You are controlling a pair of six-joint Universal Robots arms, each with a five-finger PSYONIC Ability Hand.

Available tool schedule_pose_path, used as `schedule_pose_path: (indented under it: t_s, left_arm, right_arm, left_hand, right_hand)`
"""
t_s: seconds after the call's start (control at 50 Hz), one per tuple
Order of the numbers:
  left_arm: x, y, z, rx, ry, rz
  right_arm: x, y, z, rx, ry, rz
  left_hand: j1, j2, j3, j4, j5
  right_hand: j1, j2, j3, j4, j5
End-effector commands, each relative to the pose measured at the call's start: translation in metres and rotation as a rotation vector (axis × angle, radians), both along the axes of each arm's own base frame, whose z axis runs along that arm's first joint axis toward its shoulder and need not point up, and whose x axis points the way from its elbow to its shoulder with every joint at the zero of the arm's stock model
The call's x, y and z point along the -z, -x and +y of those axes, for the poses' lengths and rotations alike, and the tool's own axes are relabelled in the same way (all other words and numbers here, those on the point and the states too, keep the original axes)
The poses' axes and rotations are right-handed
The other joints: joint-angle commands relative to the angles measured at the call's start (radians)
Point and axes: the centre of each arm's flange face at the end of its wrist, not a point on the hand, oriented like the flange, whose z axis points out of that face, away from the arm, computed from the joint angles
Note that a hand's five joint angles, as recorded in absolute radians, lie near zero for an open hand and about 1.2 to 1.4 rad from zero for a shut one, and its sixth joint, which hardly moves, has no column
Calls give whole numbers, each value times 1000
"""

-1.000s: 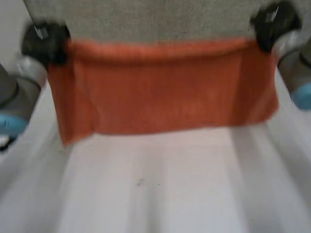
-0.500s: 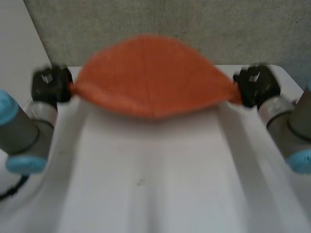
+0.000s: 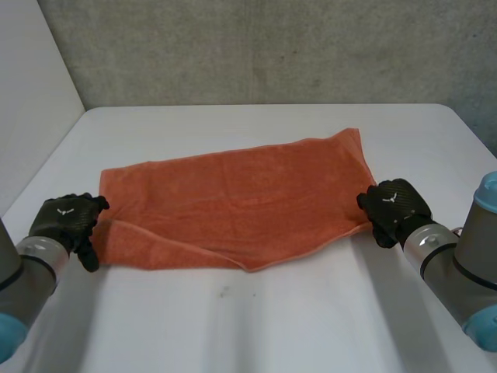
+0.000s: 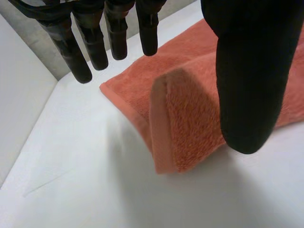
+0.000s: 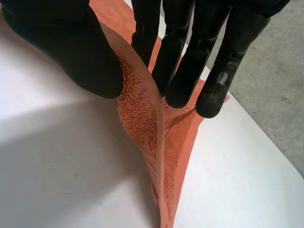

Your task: Fold the laundry

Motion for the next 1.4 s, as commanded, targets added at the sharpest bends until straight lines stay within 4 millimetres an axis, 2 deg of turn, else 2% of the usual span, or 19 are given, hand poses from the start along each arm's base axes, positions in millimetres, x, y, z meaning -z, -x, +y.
schedule_pose_path:
  t_s: [0.02, 0.06, 0.18, 0.28, 0.38, 0.54, 0.7, 0.94, 0.98, 1.0, 1.04, 1.06, 1.08, 1.22, 1.32, 1.34, 1.36, 1.38, 1.4]
  left_arm:
    - [-35, 11, 11, 74, 39, 27]
    - [-55, 18, 8, 122, 108, 51]
    - [-67, 26, -3, 158, 151, 66]
    - [-43, 35, -27, 171, 88, 51]
    - [-26, 38, -42, 170, 48, 41]
    - [-7, 34, -52, 112, -31, 7]
    - [2, 32, -44, 108, -99, -18]
    - [4, 30, -34, 139, -158, -97]
    - [4, 29, -33, 136, -164, -99]
    - [5, 29, -33, 136, -164, -99]
    - [6, 26, -31, 116, -168, -113]
    - [6, 26, -31, 116, -168, -113]
    - [6, 24, -30, 98, -160, -120]
    - [-15, 21, -30, 54, -8, -109]
    - [-26, 21, -16, 64, 68, -95]
    - [-28, 23, -9, 72, 79, -91]
    - [-30, 24, -2, 82, 87, -89]
    - [-30, 24, -2, 82, 87, -89]
    - [-32, 26, 4, 91, 92, -88]
  right_arm:
    - [3, -1, 3, -14, -12, -7]
    - [4, -1, 5, -17, -15, -6]
    - [7, -1, 7, -19, -24, -2]
    - [9, -1, 9, -21, -31, 6]
    - [10, -1, 10, -24, -35, 9]
    - [11, 0, 10, -28, -37, 8]
    - [11, 0, 10, -31, -38, 6]
    - [10, 0, 10, -32, -35, 7]
    - [10, 0, 9, -32, -34, 7]
    - [10, 0, 9, -32, -34, 7]
    - [10, 0, 9, -32, -35, 7]
    - [10, 0, 9, -32, -35, 7]
    - [10, 0, 10, -32, -37, 8]
    - [8, 1, 10, -17, -56, 5]
    - [9, 9, 20, 2, -208, 37]
    - [7, 16, 21, 26, -280, 40]
    - [4, 24, 19, 58, -341, 24]
    - [4, 24, 19, 58, -342, 23]
    - [1, 30, 17, 83, -387, -3]
  left_hand:
    - [25, 34, 33, 34, 35]
    - [151, 159, 159, 160, 161]
    - [283, 292, 292, 292, 294]
    - [371, 380, 380, 380, 381]
    - [383, 392, 391, 392, 393]
    - [404, 413, 412, 413, 414]
    - [395, 404, 403, 404, 405]
    - [445, 454, 453, 454, 455]
    - [661, 670, 669, 670, 671]
    - [662, 671, 670, 671, 672]
    - [893, 902, 901, 902, 903]
    - [894, 903, 902, 903, 904]
    - [1088, 1097, 1097, 1097, 1099]
    - [1090, 1099, 1099, 1099, 1101]
    - [1090, 1099, 1099, 1099, 1101]
    - [1090, 1099, 1099, 1099, 1101]
    - [1090, 1099, 1099, 1099, 1101]
    - [1090, 1099, 1099, 1099, 1101]
    - [1090, 1099, 1099, 1099, 1101]
  right_hand:
    - [412, 210, 208, 202, 232]
    - [412, 210, 208, 202, 232]
    - [412, 210, 208, 202, 232]
    - [412, 210, 208, 202, 232]
    - [412, 210, 208, 202, 232]
    - [412, 210, 208, 202, 232]
    - [412, 210, 208, 202, 232]
    - [412, 210, 208, 202, 232]
    - [412, 210, 208, 202, 232]
    - [412, 210, 208, 202, 232]
    - [412, 210, 208, 202, 232]
    - [412, 210, 208, 202, 232]
    - [412, 210, 208, 202, 232]
    - [412, 210, 208, 202, 232]
    - [412, 210, 208, 202, 232]
    - [314, 112, 110, 104, 134]
    - [107, -95, -97, -103, -73]
    - [105, -98, -99, -105, -75]
    - [-130, -333, -334, -341, -311]
